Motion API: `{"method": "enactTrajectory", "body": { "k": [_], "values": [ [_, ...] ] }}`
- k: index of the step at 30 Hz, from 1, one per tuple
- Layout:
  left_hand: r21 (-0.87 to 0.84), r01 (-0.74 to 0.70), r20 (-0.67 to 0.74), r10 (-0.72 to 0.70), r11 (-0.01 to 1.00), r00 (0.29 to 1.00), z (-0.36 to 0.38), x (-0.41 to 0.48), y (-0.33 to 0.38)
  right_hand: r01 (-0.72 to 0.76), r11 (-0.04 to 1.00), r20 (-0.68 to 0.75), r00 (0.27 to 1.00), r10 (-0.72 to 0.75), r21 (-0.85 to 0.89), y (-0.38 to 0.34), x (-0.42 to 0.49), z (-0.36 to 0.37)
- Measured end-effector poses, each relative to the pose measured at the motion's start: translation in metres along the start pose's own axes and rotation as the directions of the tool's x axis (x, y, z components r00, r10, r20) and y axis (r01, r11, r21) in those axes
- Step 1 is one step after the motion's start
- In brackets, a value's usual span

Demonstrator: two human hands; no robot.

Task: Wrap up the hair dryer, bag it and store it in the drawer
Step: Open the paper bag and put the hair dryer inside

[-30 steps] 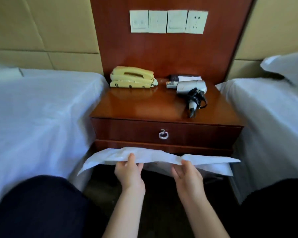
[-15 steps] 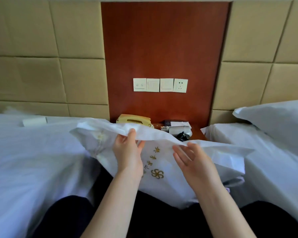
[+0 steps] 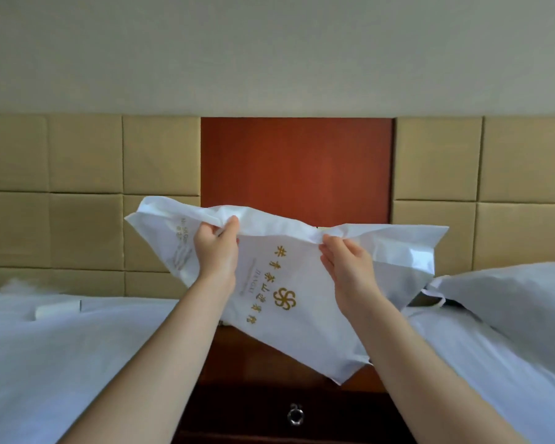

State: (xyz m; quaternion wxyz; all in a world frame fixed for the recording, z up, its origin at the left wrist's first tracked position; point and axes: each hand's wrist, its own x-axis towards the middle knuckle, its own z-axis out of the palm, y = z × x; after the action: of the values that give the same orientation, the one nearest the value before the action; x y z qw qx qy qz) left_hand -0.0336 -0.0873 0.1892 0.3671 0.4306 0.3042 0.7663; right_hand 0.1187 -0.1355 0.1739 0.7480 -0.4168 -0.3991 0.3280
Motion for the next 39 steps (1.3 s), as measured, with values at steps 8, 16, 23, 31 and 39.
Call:
{"method": "enactTrajectory", "body": {
  "k": [8,16,23,31,39],
  "values": [
    [0.102,-0.043,0.01,0.042,0.994,0.999,-0.005,0.065,-0.023,0.246,0.907,0.135,0.968,-0.212,-0.341,0.018,0.049,0.026],
    [-0.164,0.082,-0.044,-0.09,0.983,0.995,-0.025,0.102,-0.073,0.525,0.759,0.373,0.841,-0.393,-0.385,0.091,0.093,0.046],
    [-0.151,0.395,-0.153,-0.417,0.906,0.896,-0.076,0.134,-0.155,0.443,0.791,0.479,0.85,-0.22,-0.422,0.176,0.112,0.065],
    [0.171,0.758,-0.082,-0.758,0.629,0.648,-0.13,0.112,-0.221,-0.052,0.676,0.301,0.868,0.395,-0.735,0.251,0.092,0.049],
    [0.432,0.683,-0.113,-0.716,0.589,0.689,-0.127,0.094,-0.225,-0.271,0.501,0.231,0.645,0.728,-0.822,0.243,0.078,0.022]
  ]
}}
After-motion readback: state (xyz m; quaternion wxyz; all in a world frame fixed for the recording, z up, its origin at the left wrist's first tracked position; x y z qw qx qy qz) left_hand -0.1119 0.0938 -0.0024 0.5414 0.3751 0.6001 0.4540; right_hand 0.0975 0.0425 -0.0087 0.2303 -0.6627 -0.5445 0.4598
